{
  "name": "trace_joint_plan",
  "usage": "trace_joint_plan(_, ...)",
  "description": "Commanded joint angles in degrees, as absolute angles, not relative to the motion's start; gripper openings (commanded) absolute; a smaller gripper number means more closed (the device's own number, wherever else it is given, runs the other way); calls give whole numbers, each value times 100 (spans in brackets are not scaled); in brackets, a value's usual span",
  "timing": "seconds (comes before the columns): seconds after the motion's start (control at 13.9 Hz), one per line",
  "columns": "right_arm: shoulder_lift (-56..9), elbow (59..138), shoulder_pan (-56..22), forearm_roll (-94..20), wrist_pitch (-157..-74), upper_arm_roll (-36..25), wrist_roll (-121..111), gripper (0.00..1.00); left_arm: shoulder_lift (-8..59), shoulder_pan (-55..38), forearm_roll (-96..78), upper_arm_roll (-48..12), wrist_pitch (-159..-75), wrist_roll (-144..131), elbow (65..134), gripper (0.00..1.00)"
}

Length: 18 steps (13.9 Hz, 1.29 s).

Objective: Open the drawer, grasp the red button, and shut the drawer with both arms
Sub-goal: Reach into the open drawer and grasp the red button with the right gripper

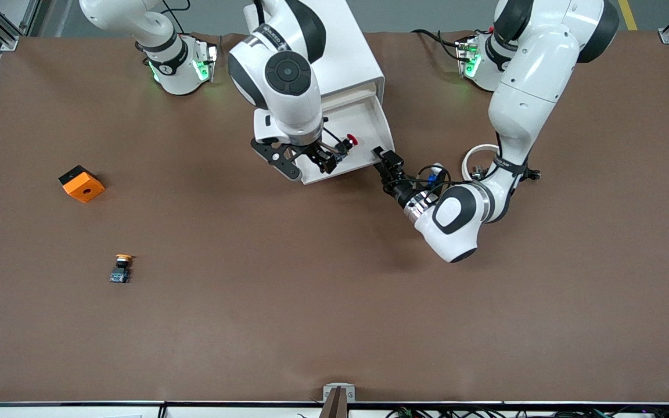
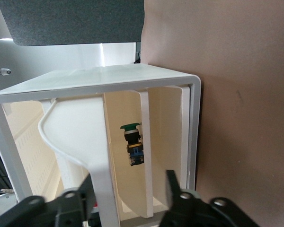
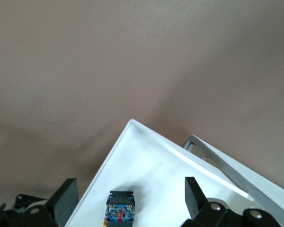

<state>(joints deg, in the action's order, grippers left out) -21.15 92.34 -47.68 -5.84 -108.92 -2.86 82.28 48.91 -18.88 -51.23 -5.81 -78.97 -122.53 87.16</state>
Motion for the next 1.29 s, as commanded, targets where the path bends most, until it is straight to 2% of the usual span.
trace_joint_plan(0.0,-2337,9123,-5018,-563,-10924,-352,8332,100,4861,-1837,-5168,-633,-7875,-12199,8482,100)
trace_joint_plan(0.43,-2601,9123,-5256,-562,-11372,-352,8428,100,4492,-1749,-5045,-633,-7778,-11709,8280,100)
trace_joint_plan(0.72,-2733,9044,-5265,-563,-11426,-352,8429,100,3930,-1627,-4713,-589,-7761,-10585,8244,100)
trace_joint_plan(1.22,-2909,9035,-5353,-598,-11619,-352,8350,100,3533,-1644,-3500,-571,-7944,-7264,8235,100)
